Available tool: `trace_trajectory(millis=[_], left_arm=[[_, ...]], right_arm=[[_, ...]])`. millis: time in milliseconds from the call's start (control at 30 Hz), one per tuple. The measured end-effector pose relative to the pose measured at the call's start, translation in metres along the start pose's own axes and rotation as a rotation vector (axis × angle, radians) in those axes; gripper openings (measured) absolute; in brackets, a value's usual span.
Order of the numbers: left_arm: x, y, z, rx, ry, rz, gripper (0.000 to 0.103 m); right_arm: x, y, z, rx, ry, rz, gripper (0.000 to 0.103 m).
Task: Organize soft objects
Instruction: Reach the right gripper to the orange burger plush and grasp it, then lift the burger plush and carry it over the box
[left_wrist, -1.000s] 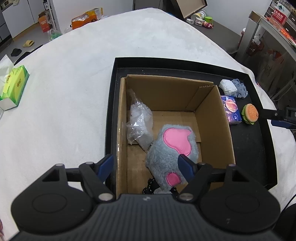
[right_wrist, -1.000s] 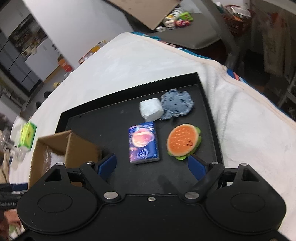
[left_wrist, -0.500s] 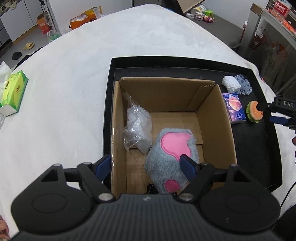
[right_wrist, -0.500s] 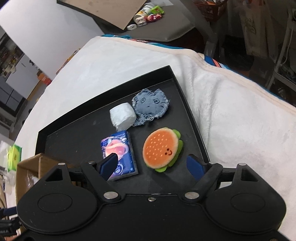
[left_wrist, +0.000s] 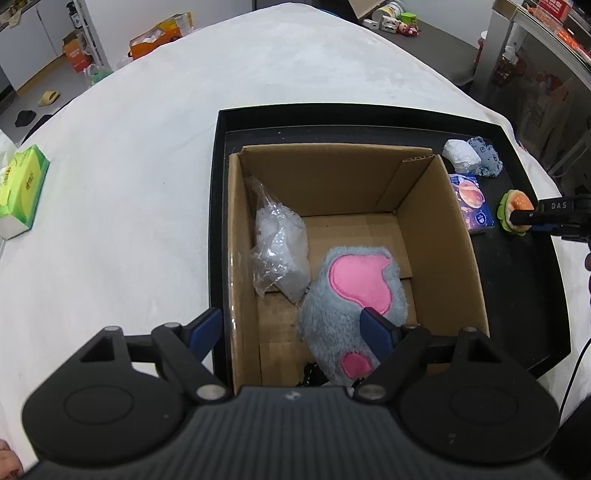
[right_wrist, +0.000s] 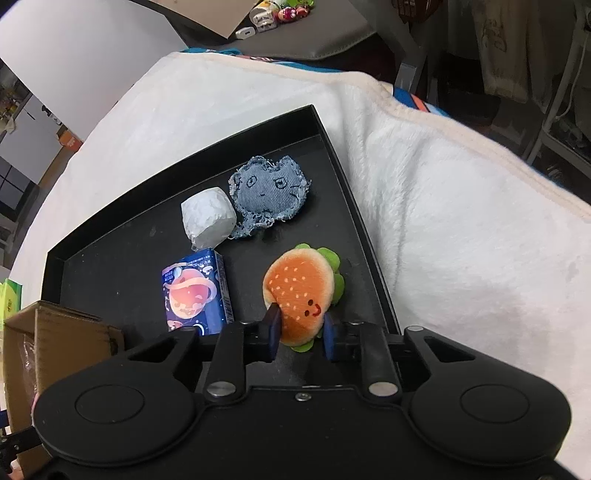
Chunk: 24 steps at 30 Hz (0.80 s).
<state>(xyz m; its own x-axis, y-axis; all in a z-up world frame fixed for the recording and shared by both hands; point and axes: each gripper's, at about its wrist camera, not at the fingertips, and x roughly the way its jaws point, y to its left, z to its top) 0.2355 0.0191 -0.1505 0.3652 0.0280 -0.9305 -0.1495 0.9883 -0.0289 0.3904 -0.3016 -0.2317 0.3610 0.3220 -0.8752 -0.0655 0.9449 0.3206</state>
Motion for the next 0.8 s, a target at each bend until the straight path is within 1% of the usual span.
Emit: trace_trajectory(millis=[267,433,600,667,733,800], left_arm=[[-0.001,0.003,-0.005,-0.011,-0.022,-0.031,0.081],[-0.006,0.008,-0.011,-0.022,-0.042,-0.037,0.081],[-0.011,0.016,-0.018,-0.027,-0.061,-0.045,0.08],[-0.011,0.019,-0.022,-0.009,-0.064,-0.059,0.079],[-0.011,0.025,-0.026,-0.016,-0.063,-0.083,0.076],[-0.012,0.027,-0.028,-0.008,-0.075,-0.085,0.074]], right_arm=[[-0.027,0.007,0.002,-0.025,-0.032,0.008,0.022],[-0.04,0.017,0.004,-0.038,-0.045,0.014,0.022],[-0.058,0.032,0.004,-0.064,-0.065,0.041,0.022],[-0.067,0.041,0.004,-0.081,-0.074,0.055,0.022],[-0.075,0.051,0.004,-0.103,-0.083,0.08,0.022],[-0.083,0.063,0.002,-0.139,-0.083,0.109,0.022]])
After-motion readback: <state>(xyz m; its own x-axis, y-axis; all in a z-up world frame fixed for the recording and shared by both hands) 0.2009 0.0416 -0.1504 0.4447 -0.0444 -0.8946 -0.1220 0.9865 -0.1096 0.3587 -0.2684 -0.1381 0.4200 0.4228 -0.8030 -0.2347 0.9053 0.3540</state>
